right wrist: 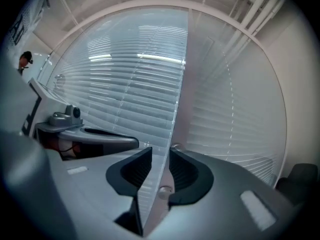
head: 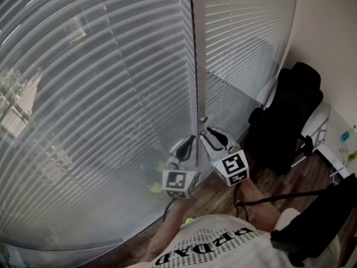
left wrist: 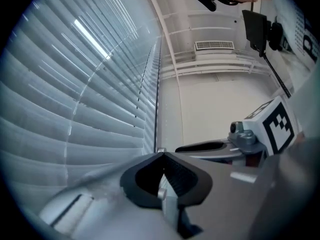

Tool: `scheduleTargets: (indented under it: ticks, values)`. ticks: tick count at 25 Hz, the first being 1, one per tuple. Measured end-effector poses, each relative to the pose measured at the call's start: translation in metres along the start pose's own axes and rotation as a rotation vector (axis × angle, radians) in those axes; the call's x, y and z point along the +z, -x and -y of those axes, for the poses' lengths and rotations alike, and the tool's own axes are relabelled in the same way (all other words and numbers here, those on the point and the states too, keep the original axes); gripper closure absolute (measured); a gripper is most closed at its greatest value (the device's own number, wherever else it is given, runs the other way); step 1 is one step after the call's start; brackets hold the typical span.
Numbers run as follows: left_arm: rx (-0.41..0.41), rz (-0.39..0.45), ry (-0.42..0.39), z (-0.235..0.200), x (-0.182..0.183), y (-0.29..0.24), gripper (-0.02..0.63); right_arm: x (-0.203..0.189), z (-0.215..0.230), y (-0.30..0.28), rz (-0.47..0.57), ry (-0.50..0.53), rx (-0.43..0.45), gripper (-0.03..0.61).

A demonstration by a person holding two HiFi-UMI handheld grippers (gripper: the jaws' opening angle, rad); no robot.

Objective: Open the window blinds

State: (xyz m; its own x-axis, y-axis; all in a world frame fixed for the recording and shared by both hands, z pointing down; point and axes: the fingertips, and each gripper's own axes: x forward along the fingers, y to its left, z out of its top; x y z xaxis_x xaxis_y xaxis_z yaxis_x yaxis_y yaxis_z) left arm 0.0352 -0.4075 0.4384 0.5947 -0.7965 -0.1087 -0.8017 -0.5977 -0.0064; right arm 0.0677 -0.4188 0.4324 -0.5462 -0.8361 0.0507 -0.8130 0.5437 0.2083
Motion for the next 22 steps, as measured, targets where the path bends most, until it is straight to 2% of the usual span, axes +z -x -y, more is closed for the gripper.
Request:
scheduleTargets:
  ticks: [7,14,22]
  values:
    - [0.025,-0.009,0.003,-0.009,-0.01,-0.011,0.621,-0.006,0.013,-0.018,-0.002,0.029,0.004,0.423]
    - [0.04,-0.001,-0.001,-0.011,-0.009,-0.018,0.62,-0.007,0.029,-0.031,-0.015,0.105,-0.032,0.422]
    - [0.049,-0.01,0.008,-0.012,-0.013,-0.023,0.62,-0.012,0.031,-0.042,-0.028,0.133,-0.016,0.448]
